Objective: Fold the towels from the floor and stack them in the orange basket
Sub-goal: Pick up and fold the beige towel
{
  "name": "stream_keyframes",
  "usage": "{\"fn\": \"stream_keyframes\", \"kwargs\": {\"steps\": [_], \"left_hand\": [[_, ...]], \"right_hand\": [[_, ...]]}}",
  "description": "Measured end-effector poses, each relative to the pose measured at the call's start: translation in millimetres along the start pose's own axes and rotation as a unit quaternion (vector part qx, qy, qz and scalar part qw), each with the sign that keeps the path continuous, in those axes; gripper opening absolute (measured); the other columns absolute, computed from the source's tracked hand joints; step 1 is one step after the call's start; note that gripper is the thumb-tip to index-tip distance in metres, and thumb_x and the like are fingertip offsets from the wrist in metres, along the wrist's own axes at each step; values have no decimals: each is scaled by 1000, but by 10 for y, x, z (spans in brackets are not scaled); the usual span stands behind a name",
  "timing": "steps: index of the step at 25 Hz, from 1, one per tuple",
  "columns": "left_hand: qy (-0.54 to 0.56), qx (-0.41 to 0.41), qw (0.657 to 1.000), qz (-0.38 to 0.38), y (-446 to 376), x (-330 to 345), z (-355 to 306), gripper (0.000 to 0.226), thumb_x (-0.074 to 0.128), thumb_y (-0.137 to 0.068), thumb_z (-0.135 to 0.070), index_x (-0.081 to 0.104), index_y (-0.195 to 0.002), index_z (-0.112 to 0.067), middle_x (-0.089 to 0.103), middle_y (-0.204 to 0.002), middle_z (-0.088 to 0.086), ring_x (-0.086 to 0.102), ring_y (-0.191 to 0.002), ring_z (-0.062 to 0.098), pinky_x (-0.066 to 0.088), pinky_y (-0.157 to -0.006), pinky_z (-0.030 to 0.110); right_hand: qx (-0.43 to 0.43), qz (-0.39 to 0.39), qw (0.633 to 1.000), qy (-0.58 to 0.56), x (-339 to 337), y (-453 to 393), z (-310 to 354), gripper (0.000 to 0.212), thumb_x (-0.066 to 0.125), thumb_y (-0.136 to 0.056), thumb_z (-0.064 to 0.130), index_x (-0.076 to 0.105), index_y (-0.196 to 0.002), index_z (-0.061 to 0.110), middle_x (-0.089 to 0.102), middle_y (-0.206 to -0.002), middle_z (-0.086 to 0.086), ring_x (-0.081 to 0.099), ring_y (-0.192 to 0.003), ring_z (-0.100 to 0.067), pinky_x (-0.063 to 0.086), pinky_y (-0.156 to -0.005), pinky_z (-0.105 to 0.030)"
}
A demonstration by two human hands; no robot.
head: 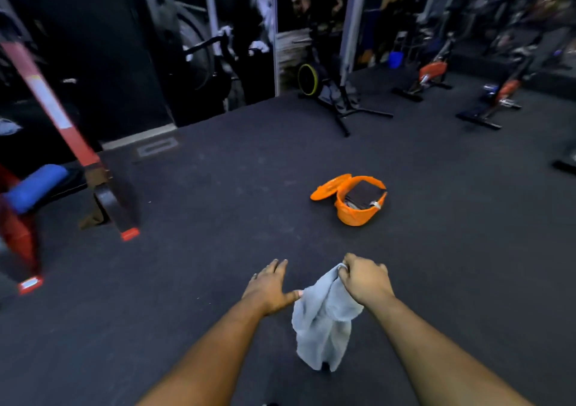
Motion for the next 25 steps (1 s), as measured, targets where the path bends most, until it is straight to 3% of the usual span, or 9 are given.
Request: {"fn": "stream_keyframes", "kwargs": {"steps": [9, 14, 16, 21, 25], "left_hand": [[-33, 124, 991, 45, -1652, 116, -1785, 104, 57, -86, -74, 5, -164, -26, 4, -172, 2, 15, -156, 24, 22, -125, 46], [-64, 190, 977, 73, -2788, -17, -2691, 103, 57, -87, -72, 7, -163, -25, 7, -171, 3, 18, -156, 25, 26, -123, 47], [-75, 206, 973, 73, -3171, -111, -3028, 103, 56, -87, -73, 7, -163, -24, 7, -171, 3, 18, -155, 25, 26, -123, 47], [-74, 225, 969, 66, -4042, -192, -3683, 105, 56, -85, -76, 8, -163, -24, 10, -171, 2, 19, -155, 23, 28, -122, 46], [-83, 193, 976, 48, -4717, -252, -4191, 100, 57, -90, -69, 7, -164, -23, 6, -171, 3, 16, -156, 26, 23, -123, 40]], "right_hand": [[142, -63, 988, 16, -818, -759, -1803, 19, 38, -104, 39, 52, -101, 26, 69, -98, 1, 64, -100, -25, 39, -86, -40], [211, -109, 971, -7, -1380, -1401, -2709, 19, 39, -104, 39, 46, -92, 26, 60, -84, 4, 54, -77, -23, 40, -74, -36], [228, -123, 966, -7, -1590, -1646, -3052, 21, 40, -104, 39, 47, -92, 24, 62, -83, 2, 56, -77, -25, 39, -72, -36], [234, -122, 964, -35, -1851, -2395, -3788, 21, 42, -102, 38, 46, -88, 24, 61, -80, 1, 58, -76, -26, 40, -68, -35], [183, -97, 972, -110, -1961, -3186, -4337, 20, 48, -99, 38, 49, -83, 25, 63, -76, 0, 61, -73, -25, 47, -62, -39]]}}
Point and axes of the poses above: each hand's wrist, its own y-axis away from the middle knuckle, its own x-axis out of the palm, z = x × y, the point moved 6 cm from there along -y, towards the middle knuckle
